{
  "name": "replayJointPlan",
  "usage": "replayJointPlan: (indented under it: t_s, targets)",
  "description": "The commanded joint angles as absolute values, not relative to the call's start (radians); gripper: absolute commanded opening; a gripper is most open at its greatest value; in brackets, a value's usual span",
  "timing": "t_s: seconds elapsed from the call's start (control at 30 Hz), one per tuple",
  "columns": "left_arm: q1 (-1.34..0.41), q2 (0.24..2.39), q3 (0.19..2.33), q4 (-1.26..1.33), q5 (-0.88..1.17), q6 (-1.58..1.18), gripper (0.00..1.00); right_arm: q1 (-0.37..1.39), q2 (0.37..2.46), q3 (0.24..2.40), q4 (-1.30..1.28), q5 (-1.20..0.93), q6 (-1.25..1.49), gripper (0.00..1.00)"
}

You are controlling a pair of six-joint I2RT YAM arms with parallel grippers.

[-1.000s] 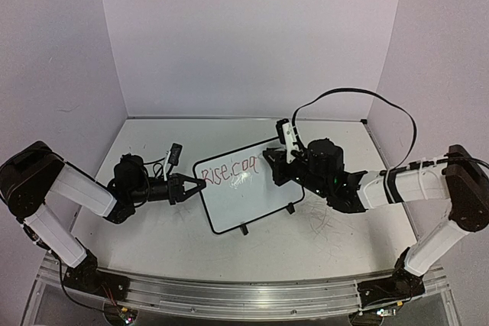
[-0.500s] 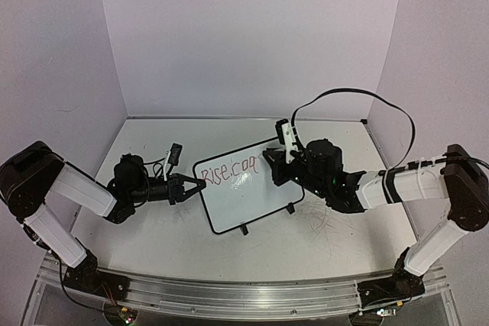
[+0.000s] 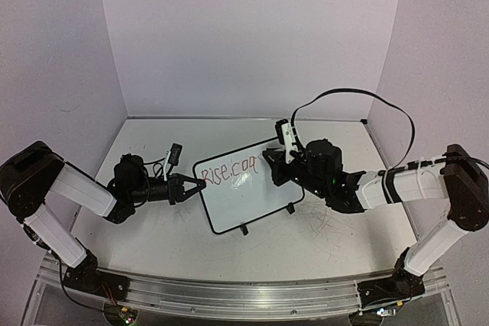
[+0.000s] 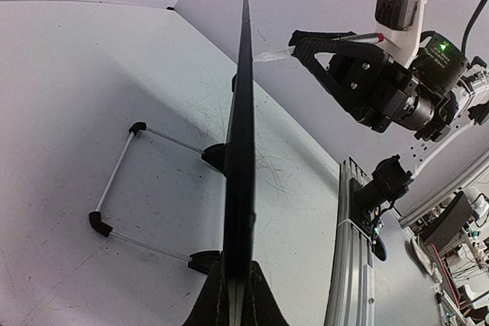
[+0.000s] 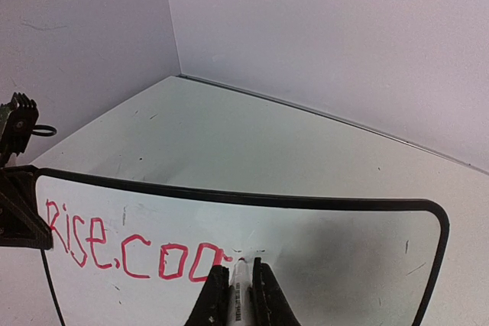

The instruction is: Write a sentence on the whiteboard

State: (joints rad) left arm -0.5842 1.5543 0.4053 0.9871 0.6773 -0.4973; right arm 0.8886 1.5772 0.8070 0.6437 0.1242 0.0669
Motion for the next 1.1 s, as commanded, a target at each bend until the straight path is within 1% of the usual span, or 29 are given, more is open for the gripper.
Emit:
replayJointPlan:
  t_s: [0.0, 1.07]
  targets:
    - [-0.584, 1.564, 0.421, 0.945, 0.680, -0.485, 0.00, 0.886, 1.597, 0.841, 0.675, 0.144, 0.061, 0.00]
    - [-0.585, 1.563, 0.417, 0.944, 0.678, -0.485, 0.00, 0.886, 1.601, 0.851, 0.659, 0.146, 0.066, 0.00]
